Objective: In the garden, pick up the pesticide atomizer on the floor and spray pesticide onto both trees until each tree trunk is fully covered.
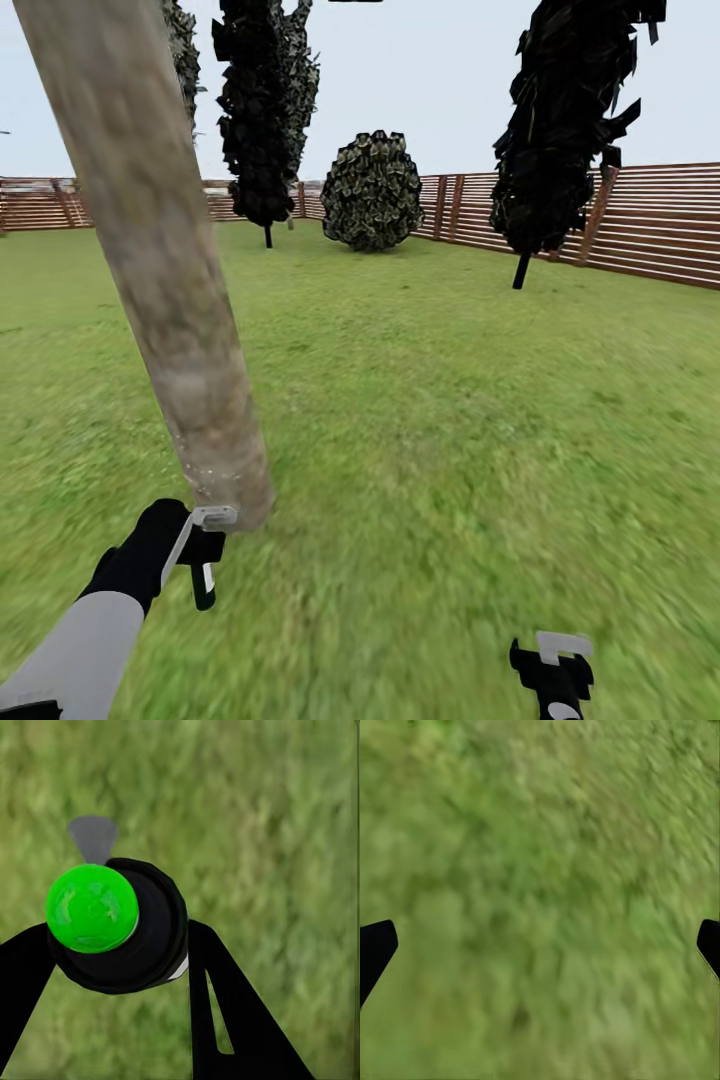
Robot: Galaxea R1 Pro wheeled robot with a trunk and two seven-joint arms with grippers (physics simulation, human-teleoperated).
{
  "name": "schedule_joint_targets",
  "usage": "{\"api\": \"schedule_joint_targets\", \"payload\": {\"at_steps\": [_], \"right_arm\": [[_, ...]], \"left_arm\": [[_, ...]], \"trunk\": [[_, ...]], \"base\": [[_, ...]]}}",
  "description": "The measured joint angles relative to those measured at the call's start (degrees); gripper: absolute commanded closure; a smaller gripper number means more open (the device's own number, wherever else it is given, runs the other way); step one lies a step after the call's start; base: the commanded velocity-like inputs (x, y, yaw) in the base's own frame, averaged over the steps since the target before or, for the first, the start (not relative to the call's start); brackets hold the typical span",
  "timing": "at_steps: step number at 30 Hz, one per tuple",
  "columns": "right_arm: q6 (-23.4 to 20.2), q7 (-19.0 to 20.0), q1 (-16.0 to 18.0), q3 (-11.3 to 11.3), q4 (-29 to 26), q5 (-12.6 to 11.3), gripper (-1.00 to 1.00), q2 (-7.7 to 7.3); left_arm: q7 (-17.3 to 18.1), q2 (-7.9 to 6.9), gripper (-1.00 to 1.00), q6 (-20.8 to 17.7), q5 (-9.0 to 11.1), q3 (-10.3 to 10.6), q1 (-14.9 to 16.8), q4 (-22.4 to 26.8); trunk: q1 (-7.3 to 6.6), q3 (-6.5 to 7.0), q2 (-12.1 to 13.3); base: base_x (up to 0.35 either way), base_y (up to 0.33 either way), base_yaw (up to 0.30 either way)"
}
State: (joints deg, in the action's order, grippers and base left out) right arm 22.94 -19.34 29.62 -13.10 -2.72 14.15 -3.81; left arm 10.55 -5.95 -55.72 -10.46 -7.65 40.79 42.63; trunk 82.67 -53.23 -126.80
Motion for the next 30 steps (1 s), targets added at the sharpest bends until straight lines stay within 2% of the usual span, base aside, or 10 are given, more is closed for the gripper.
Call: {"api": "schedule_joint_targets", "payload": {"at_steps": [6,15,21,23,25,27,30], "right_arm": [[0.0,0.0,0.0,0.0,0.0,0.0,-1.00,0.00],[0.0,0.0,0.0,0.0,0.0,0.0,-1.00,0.03],[0.0,0.0,0.0,0.0,0.0,0.0,-1.00,0.03],[0.0,0.0,0.0,0.0,0.0,0.0,-1.00,0.03],[0.0,0.0,0.0,0.0,0.0,0.0,-1.00,0.02],[0.0,0.0,0.0,0.0,0.0,0.1,-1.00,-0.03],[0.0,0.0,0.0,0.0,0.0,0.1,-1.00,-0.12]], "left_arm": [[0.0,-0.02,1.00,0.2,0.0,-0.3,0.0,0.0],[-0.1,0.06,1.00,0.3,0.0,-0.4,0.0,0.0],[0.3,-0.39,1.00,0.1,0.1,-0.9,0.0,0.6],[0.4,0.06,1.00,-0.1,0.4,-2.3,0.3,1.3],[0.4,0.55,1.00,-0.5,0.4,-2.4,0.7,1.5],[0.4,1.72,1.00,-0.8,0.4,-2.4,1.0,1.7],[0.4,2.40,1.00,-1.1,0.1,-2.3,2.6,1.7]], "trunk": [[0.00,0.00,0.0],[0.00,0.00,0.0],[0.00,0.00,0.0],[0.00,0.00,0.0],[0.00,0.00,0.0],[0.00,0.00,0.0],[0.00,0.00,0.0]], "base": [[0.196,-0.227,0.039],[0.012,-0.298,0.262],[0.000,-0.058,0.276],[0.000,-0.003,0.194],[0.000,-0.001,0.082],[0.000,0.000,0.027],[0.000,0.000,0.007]]}}
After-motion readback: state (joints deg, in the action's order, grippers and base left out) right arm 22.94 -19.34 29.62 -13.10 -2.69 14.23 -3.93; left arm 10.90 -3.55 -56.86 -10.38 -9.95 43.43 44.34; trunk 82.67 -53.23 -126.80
